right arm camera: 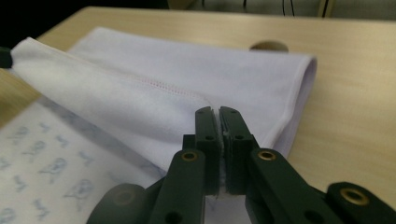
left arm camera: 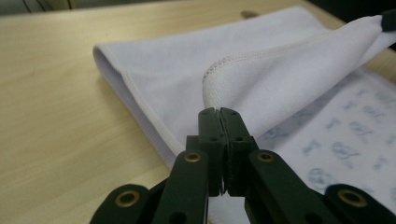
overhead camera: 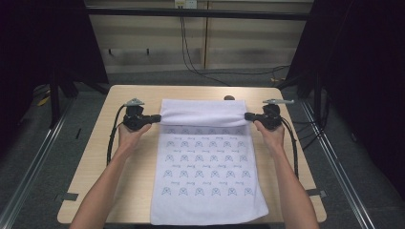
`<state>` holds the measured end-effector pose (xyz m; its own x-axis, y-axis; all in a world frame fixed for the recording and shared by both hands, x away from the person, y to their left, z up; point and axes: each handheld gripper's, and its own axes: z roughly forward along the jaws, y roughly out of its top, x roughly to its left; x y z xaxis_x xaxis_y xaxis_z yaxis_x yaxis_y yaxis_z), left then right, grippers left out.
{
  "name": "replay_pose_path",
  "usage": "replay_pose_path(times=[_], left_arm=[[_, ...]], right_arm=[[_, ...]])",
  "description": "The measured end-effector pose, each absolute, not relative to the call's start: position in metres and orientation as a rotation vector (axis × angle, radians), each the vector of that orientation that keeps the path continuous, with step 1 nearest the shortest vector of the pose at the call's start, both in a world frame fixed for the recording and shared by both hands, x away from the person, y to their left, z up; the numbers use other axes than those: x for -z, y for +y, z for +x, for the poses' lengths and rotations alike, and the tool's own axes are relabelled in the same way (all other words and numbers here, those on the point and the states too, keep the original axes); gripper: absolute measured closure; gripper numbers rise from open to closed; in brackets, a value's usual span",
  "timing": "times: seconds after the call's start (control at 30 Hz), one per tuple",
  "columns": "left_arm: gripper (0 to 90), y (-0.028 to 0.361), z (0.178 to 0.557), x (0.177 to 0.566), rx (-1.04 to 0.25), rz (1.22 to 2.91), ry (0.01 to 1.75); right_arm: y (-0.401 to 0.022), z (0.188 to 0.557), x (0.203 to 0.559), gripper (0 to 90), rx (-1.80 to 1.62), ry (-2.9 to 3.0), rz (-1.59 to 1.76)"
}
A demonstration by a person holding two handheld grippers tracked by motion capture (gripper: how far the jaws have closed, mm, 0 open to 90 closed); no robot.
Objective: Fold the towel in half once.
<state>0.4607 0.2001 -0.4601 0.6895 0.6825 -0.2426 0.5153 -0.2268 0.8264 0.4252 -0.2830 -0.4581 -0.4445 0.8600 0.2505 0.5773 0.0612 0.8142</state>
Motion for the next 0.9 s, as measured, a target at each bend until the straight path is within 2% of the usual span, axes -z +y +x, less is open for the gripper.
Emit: replay_pose_path(times=[0.4,0.67,0.77,0.87,0.9], left_arm=[[88.5,0.216,0.406,0.379,-0.214,1.791,0.745],[88.5,0.224,0.382,0.345,-0.228,1.764,0.687],[88.5,0.226,0.366,0.329,-0.270,1.767,0.659],[88.5,0.228,0.357,0.333,-0.266,1.784,0.652],[88.5,0.230,0.348,0.345,-0.241,1.806,0.662]], right_arm=[[-0.297,0.380,0.381,87.0,-1.459,2.024,1.255],[-0.295,0.355,0.335,87.0,-1.504,2.011,1.128],[-0.294,0.342,0.316,86.9,-1.533,1.998,1.073],[-0.292,0.332,0.316,87.0,-1.535,2.010,1.053],[-0.290,0.322,0.324,86.9,-1.528,2.036,1.043]])
